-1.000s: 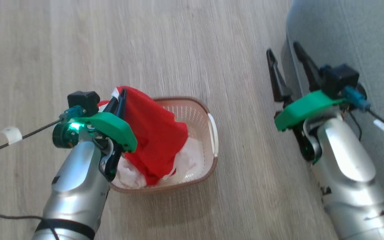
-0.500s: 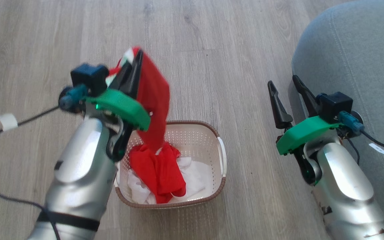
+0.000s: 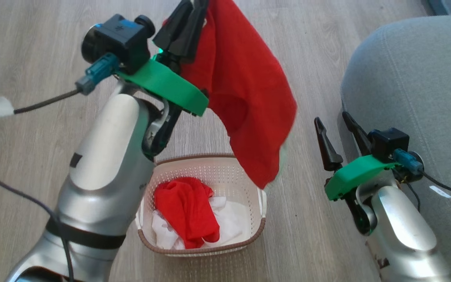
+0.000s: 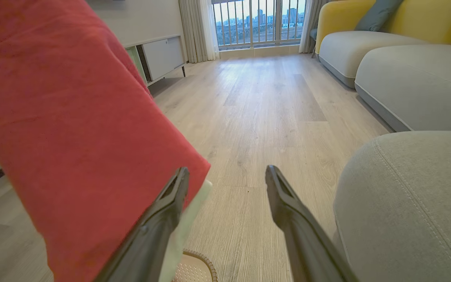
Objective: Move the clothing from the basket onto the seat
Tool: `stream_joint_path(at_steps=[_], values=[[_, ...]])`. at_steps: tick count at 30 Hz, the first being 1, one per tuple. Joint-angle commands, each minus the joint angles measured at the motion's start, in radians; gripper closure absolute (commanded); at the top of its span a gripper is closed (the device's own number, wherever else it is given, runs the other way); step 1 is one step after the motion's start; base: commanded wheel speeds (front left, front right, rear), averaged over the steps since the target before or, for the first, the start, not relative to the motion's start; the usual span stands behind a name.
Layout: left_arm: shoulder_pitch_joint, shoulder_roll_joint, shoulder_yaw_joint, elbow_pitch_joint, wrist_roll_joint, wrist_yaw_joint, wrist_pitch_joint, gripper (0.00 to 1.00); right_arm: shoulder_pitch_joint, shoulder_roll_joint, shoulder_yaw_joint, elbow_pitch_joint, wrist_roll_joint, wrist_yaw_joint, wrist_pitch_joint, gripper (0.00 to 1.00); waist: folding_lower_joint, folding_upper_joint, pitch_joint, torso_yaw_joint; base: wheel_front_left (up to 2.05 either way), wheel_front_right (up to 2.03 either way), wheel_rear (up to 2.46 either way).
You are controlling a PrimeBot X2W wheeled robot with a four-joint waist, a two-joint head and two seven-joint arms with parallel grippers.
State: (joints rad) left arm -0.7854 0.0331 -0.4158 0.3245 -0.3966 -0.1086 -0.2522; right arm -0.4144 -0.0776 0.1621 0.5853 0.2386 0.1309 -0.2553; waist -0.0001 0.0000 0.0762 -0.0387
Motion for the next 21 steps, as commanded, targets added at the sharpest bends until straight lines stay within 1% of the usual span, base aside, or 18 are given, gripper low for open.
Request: stream_joint_path(at_steps=[1,5,9,12,15,19,21], values=[[-0.047,0.017,0.02,-0.042,-0.008,0.01,-0.01,1.0,-0.019,0.007,0.017,-0.031,0.006,0.0,-0.006,0.0,0.0001,0.0,-0.008,-0.003,0.0,0.0,0.0],[-0.034,0.017,-0.015,-0.055,-0.025,0.023,-0.01,1.0,-0.02,0.008,0.036,-0.064,0.015,0.0,-0.006,0.0,0.0001,0.0,-0.02,-0.006,0.0,0.0,0.0],[-0.02,0.017,-0.039,-0.064,-0.035,0.033,-0.01,1.0,-0.032,0.008,0.105,-0.134,0.038,0.0,-0.006,0.0,0.0001,0.0,-0.029,-0.005,0.0,0.0,0.0],[-0.013,0.017,-0.051,-0.065,-0.042,0.037,-0.01,1.0,-0.055,-0.002,0.196,-0.187,0.064,0.0,-0.006,0.0,0.0001,0.0,-0.032,-0.002,0.0,0.0,0.0],[-0.007,0.017,-0.061,-0.06,-0.048,0.039,-0.01,1.0,-0.097,-0.023,0.305,-0.207,0.09,0.0,-0.006,0.0,0.0001,0.0,-0.033,0.003,0.0,0.0,0.0],[-0.003,0.017,-0.079,-0.06,-0.058,0.044,-0.01,1.0,-0.172,-0.039,0.418,-0.185,0.125,0.0,-0.006,0.0,0.0001,0.0,-0.028,0.011,0.0,0.0,0.0],[-0.004,0.017,-0.089,-0.06,-0.065,0.045,-0.01,1.0,-0.208,-0.041,0.469,-0.139,0.149,0.0,-0.006,0.0,0.0001,0.0,-0.027,0.015,0.0,0.0,0.0]])
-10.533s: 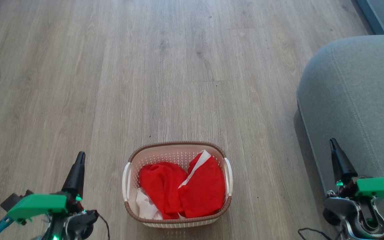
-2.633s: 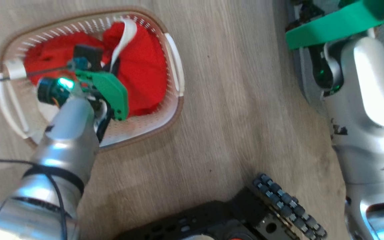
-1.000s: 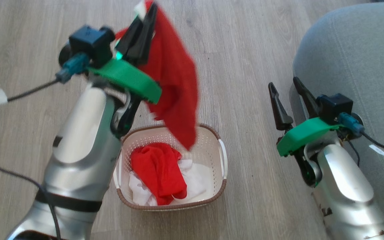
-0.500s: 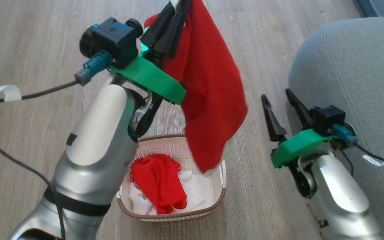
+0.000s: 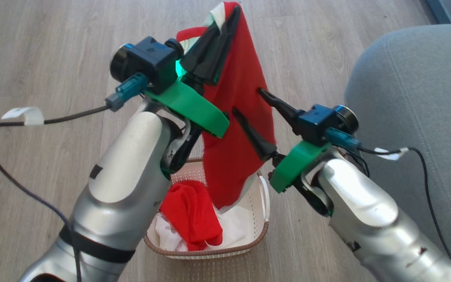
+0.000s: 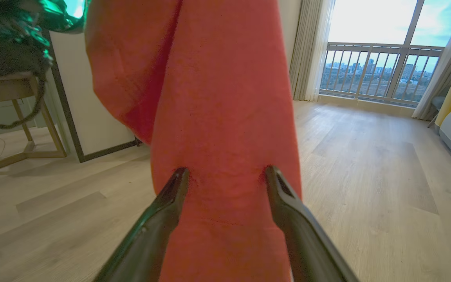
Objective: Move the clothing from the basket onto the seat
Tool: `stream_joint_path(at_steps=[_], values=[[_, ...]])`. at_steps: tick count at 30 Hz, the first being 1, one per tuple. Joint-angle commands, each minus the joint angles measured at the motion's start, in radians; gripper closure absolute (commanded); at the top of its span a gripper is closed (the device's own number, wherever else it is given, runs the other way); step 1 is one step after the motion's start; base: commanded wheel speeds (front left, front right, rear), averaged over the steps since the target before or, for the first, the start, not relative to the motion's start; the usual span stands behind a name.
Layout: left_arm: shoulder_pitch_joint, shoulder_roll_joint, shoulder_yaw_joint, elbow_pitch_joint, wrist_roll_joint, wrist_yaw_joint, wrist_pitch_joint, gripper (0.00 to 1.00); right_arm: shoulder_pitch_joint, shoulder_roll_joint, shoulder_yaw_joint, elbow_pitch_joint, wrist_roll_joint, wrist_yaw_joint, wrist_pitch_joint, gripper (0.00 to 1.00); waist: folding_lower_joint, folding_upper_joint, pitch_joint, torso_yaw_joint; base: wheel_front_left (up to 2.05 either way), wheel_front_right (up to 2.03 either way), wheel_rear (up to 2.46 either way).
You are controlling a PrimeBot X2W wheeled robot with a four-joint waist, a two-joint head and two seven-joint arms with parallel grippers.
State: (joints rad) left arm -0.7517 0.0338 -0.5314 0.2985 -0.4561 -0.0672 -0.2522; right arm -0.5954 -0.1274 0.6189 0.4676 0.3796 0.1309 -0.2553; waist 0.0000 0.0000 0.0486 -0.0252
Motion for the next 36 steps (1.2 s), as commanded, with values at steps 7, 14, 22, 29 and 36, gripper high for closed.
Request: stream_joint_path(at_steps=[7,14,22,29,36], values=[[-0.043,0.016,-0.022,-0.042,-0.043,0.008,-0.01,1.0,-0.138,0.039,0.124,0.212,0.043,0.0,-0.006,0.0,0.0,0.0,-0.001,0.026,0.0,0.0,0.0],[-0.046,0.016,-0.096,-0.054,-0.09,0.018,-0.01,1.0,-0.207,0.074,0.121,0.337,0.056,0.0,-0.006,0.0,0.0,0.0,0.008,0.07,0.0,0.0,0.0],[-0.043,0.016,-0.128,-0.05,-0.117,0.026,-0.01,1.0,-0.203,0.077,0.09,0.339,0.073,0.0,-0.006,1.0,0.0,0.0,0.018,0.096,0.0,0.0,0.0],[-0.035,0.016,-0.12,-0.04,-0.118,0.028,-0.01,1.0,-0.187,0.077,0.055,0.327,0.064,0.0,-0.006,1.0,0.0,0.0,0.022,0.085,0.0,0.0,0.0],[-0.019,0.016,-0.109,-0.01,-0.113,0.028,-0.01,1.0,-0.137,0.077,-0.007,0.249,0.027,0.0,-0.006,1.0,0.0,0.0,0.026,0.06,0.0,0.0,0.0]])
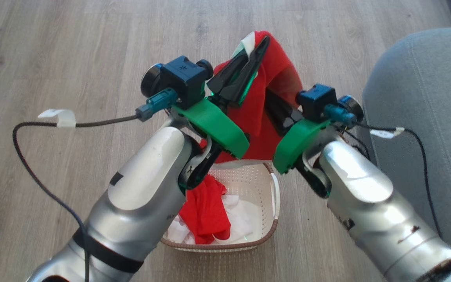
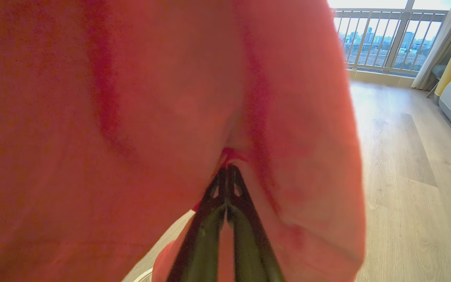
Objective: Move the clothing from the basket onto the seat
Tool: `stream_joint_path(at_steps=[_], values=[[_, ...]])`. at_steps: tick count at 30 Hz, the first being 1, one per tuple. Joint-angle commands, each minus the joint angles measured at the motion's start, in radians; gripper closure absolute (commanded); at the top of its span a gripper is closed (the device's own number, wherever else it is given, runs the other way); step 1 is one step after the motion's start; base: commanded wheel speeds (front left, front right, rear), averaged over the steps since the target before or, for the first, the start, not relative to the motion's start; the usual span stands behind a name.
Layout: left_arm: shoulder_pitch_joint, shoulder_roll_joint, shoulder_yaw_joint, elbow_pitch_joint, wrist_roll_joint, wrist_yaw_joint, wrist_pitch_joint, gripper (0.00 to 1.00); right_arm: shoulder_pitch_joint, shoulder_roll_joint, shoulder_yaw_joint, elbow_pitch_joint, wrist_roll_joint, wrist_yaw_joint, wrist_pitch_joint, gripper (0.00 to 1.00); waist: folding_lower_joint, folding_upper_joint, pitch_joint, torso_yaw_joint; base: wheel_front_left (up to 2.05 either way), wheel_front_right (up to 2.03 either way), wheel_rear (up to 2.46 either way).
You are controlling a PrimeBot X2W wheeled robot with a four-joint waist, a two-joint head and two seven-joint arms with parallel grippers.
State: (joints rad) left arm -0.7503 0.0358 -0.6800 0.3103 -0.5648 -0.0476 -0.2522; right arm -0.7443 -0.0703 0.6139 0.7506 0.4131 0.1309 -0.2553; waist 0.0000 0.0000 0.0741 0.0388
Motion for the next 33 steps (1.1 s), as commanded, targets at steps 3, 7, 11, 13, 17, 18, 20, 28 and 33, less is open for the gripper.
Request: stream_joint_path(at_steps=[3,7,11,13,17,18,20,28,33], values=[[-0.014,0.014,0.051,-0.002,-0.002,0.006,-0.01,1.0,0.039,0.02,-0.012,-0.07,-0.016,0.0,-0.006,1.0,0.0,0.0,0.004,-0.015,0.0,0.0,0.0],[-0.009,0.014,0.062,0.01,0.003,0.003,-0.01,1.0,0.073,0.019,-0.021,-0.111,-0.028,0.0,-0.006,1.0,0.0,0.0,0.007,-0.028,0.0,0.0,0.0],[-0.004,0.014,0.069,0.029,0.005,-0.001,-0.01,1.0,0.105,0.016,-0.028,-0.145,-0.029,0.0,-0.006,1.0,0.0,0.0,0.008,-0.039,0.0,0.0,0.0],[-0.001,0.014,0.074,0.039,0.007,-0.003,-0.01,1.0,0.119,0.011,-0.028,-0.161,-0.028,0.0,-0.006,1.0,0.0,0.0,0.009,-0.044,0.0,0.0,0.0],[0.001,0.014,0.083,0.049,0.012,-0.006,-0.01,1.0,0.141,-0.002,-0.032,-0.186,-0.023,0.0,-0.006,1.0,0.0,0.0,0.012,-0.052,0.0,0.0,0.0],[0.001,0.014,0.085,0.051,0.013,-0.006,-0.01,1.0,0.146,-0.005,-0.033,-0.19,-0.023,0.0,-0.006,1.0,0.0,0.0,0.012,-0.053,0.0,0.0,0.0],[0.001,0.014,0.088,0.053,0.014,-0.008,-0.01,1.0,0.154,-0.01,-0.034,-0.194,-0.023,0.0,-0.006,1.0,0.0,0.0,0.013,-0.055,0.0,0.0,0.0],[0.004,0.014,0.098,0.06,0.019,-0.01,-0.01,1.0,0.202,-0.031,-0.078,-0.207,-0.014,0.0,-0.006,0.0,0.0,0.0,0.014,-0.059,0.0,0.0,0.0],[0.01,0.014,0.105,0.066,0.022,-0.012,-0.01,1.0,0.224,-0.042,-0.129,-0.228,-0.029,0.0,-0.006,0.0,0.0,0.0,0.012,-0.065,0.0,0.0,0.0]])
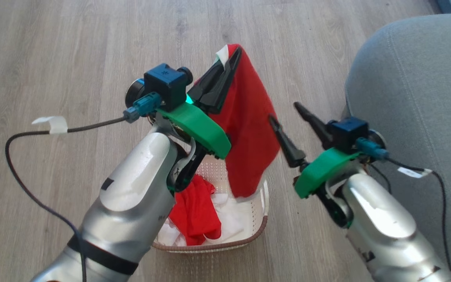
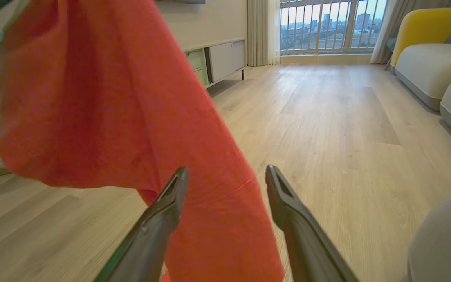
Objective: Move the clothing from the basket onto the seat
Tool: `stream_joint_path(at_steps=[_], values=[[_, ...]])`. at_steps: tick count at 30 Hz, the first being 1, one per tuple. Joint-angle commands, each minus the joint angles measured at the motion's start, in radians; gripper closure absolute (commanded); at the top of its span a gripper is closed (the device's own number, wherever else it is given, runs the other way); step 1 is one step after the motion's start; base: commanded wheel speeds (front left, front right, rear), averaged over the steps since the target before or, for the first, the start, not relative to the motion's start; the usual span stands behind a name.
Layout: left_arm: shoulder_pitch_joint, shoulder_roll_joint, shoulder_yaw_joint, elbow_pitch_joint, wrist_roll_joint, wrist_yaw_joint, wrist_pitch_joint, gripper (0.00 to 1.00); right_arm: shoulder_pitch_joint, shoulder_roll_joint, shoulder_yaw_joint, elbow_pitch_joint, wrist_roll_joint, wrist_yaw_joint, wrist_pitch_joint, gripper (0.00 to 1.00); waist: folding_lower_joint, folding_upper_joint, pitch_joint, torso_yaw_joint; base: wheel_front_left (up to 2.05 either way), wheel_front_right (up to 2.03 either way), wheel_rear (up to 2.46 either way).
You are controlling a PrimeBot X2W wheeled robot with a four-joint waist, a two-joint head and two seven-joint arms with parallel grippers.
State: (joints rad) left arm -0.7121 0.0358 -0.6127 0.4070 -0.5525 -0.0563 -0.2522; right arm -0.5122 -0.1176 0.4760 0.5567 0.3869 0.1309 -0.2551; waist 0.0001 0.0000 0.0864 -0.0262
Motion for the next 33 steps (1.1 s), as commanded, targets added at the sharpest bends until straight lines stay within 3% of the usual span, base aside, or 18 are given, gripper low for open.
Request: stream_joint_path(at_steps=[1,22,33], values=[[-0.026,0.014,0.039,-0.029,0.01,-0.004,-0.01,1.0,-0.002,0.003,-0.004,-0.04,-0.007,0.0,-0.007,0.0,-0.0001,0.0,-0.002,-0.002,0.0,0.0,0.0],[0.007,0.014,0.059,0.012,0.01,-0.01,-0.01,1.0,0.171,-0.029,-0.356,-0.14,-0.083,0.0,-0.007,0.0,-0.0001,0.0,-0.03,-0.036,0.0,0.0,0.0],[0.002,0.014,0.064,0.017,0.012,-0.011,-0.01,1.0,0.217,-0.013,-0.397,-0.161,-0.102,0.0,-0.007,0.0,-0.0001,0.0,-0.018,-0.036,0.0,0.0,0.0]])
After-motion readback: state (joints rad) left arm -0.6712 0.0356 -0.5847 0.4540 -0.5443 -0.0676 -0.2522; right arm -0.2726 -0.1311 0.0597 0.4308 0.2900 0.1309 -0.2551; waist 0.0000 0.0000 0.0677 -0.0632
